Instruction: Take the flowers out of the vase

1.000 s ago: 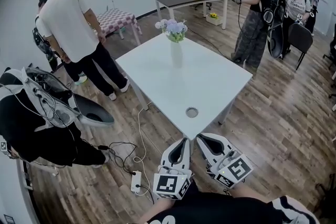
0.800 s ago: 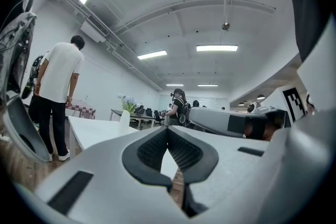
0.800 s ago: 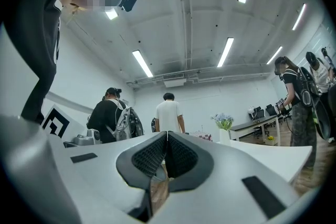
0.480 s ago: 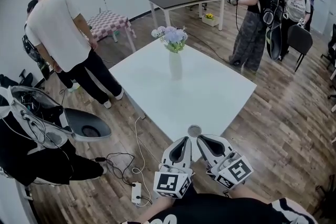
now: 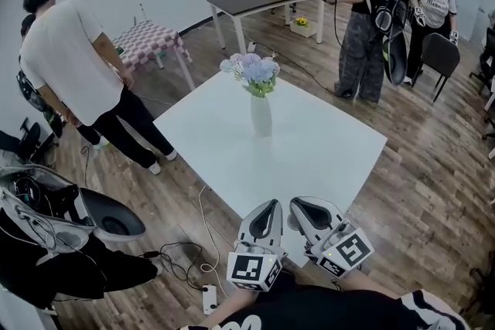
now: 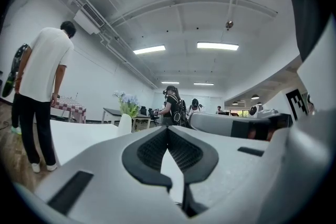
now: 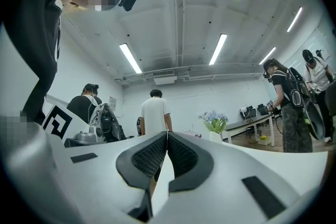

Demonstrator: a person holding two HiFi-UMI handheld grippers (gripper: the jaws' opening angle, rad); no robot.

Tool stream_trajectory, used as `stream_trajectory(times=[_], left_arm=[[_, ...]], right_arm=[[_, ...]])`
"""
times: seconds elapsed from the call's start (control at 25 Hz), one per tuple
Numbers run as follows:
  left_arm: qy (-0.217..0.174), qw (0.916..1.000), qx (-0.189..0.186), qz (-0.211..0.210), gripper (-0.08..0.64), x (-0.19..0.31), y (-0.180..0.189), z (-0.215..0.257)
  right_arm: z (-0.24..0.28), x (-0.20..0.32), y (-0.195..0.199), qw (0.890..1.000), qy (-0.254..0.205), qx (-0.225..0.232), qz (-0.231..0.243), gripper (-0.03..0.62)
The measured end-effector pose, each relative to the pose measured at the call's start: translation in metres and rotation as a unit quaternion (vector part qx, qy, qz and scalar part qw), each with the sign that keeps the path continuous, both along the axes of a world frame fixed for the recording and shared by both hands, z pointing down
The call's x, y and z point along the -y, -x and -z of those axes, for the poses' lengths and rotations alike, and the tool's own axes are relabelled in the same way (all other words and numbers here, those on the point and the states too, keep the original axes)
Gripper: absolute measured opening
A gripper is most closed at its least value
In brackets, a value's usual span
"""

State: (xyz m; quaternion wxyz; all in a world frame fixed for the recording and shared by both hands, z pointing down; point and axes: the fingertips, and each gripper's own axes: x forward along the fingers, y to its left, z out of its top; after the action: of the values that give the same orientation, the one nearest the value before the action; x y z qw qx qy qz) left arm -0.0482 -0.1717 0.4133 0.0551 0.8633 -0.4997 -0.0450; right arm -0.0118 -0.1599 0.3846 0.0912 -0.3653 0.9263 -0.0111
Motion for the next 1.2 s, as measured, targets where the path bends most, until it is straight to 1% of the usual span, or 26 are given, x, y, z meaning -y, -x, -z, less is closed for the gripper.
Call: stream_trajectory(times=[0.2, 0.32, 0.52, 0.68, 0.88, 1.04, 1.2], left_arm=[[0.003, 0.9998, 0.000, -0.018, 0.002, 0.039, 0.013, 0.004], [0.004, 0.9996, 0.002, -0.027, 0.002, 0.059, 0.013, -0.002], [0.009, 0.9992, 0.002, -0.039, 0.002, 0.082, 0.014, -0.011], [0.016, 0.9990, -0.001, -0.043, 0.002, 0.096, 0.019, -0.015], [0.040, 0.9987, -0.008, -0.030, 0.002, 0.107, 0.020, -0.028], [0.045, 0.9988, -0.010, -0.013, 0.002, 0.116, 0.016, -0.032], [0.047, 0.9988, -0.009, 0.014, 0.002, 0.121, 0.022, -0.029]], right_arm=[[0.003, 0.037, 0.016, 1.000, 0.007, -0.002, -0.015, 0.020], [-0.004, 0.056, 0.017, 1.000, 0.009, -0.002, -0.024, 0.020], [-0.012, 0.079, 0.018, 0.999, 0.013, -0.001, -0.038, 0.020], [-0.014, 0.091, 0.024, 0.999, 0.015, -0.001, -0.038, 0.020], [-0.021, 0.099, 0.023, 0.999, 0.028, -0.008, -0.024, 0.020], [-0.023, 0.112, 0.012, 0.999, 0.032, -0.006, -0.015, 0.020], [-0.020, 0.132, 0.011, 0.999, 0.034, -0.004, 0.001, 0.020]])
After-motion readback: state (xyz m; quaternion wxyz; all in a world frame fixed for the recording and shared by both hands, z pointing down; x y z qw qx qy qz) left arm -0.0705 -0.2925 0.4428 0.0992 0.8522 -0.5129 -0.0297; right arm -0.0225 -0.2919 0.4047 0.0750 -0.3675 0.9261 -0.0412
